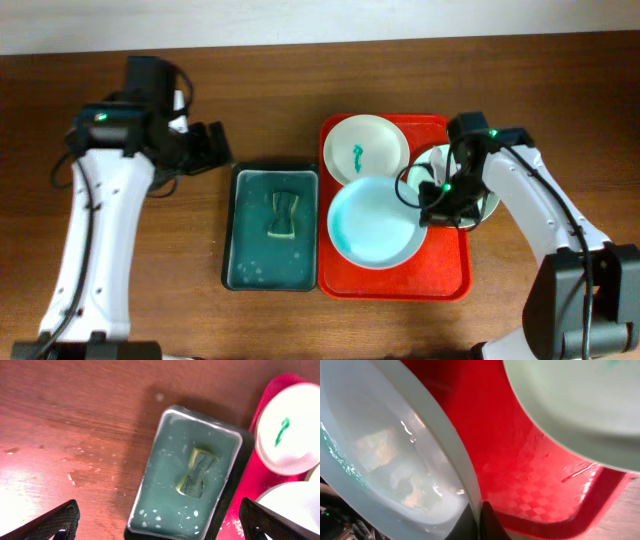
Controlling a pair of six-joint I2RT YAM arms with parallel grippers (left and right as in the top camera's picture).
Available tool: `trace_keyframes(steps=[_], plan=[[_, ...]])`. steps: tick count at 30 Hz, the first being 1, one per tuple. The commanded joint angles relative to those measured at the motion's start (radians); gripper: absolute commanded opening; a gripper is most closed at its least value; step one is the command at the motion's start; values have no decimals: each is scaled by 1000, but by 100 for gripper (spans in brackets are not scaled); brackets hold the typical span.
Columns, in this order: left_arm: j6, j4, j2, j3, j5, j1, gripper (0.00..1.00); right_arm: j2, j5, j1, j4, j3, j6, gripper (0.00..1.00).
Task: Clean dirty plates on tray and stack at the side
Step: 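Lift the light blue plate with the right gripper and set it right of the tray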
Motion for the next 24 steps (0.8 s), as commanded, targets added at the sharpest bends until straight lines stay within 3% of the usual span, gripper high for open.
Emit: trace_keyframes(steps=[1,5,11,24], plan=[[1,-2,-56,12,14,49,100,-19,1,85,-1,96,-12,4],[0,-32,-55,12,14,55,99,-14,71,265,146,100,111,4],[0,-32,-55,12,14,55,99,-14,469,522,337,100,232,4],[0,-31,-55,12,14,55,99,-43,1117,866,270,216,251,4]])
